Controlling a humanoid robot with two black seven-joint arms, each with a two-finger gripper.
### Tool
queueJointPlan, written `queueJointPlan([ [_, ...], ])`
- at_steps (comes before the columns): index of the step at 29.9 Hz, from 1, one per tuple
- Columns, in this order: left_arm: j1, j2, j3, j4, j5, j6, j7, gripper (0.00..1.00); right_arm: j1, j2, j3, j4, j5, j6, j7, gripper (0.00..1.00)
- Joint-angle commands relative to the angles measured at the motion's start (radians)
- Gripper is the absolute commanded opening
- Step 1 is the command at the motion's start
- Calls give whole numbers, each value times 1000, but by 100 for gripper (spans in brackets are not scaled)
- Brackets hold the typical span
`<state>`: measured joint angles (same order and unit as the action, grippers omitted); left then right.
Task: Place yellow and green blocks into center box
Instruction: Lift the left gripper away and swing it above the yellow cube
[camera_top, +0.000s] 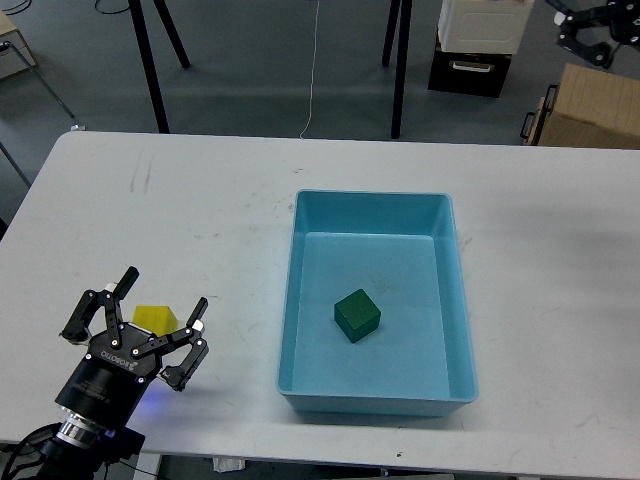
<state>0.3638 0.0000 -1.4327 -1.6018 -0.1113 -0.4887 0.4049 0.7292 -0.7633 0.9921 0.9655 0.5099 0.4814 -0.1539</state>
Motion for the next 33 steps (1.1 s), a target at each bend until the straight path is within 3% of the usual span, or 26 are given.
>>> queueJointPlan([
  [1, -5, 0, 0, 3, -1, 0, 2, 100, -250, -33, 199, 47, 113, 7, 33, 99],
  [6, -14, 0, 0, 3, 1, 0, 2, 100, -644, -1, 472, 211, 140, 7, 60, 99],
  [11, -32, 0, -2, 20, -1, 0, 0, 100, -1044, 237, 640, 404, 127, 7, 59, 100],
  [14, -31, 0, 0, 20, -1, 0, 0, 100, -1181, 338, 649, 508, 124, 7, 60, 100],
  [18, -31, 0, -2, 16, -1, 0, -1, 100, -1237, 410, 651, 584, 66, 7, 60, 100],
  [23, -29, 0, -8, 14, -4, 0, -9, 100, -1238, 414, 652, 585, 53, 7, 59, 100],
  [33, -77, 0, -100, 14, -39, 0, -106, 100, -1252, 345, 652, 588, 52, 7, 59, 100],
])
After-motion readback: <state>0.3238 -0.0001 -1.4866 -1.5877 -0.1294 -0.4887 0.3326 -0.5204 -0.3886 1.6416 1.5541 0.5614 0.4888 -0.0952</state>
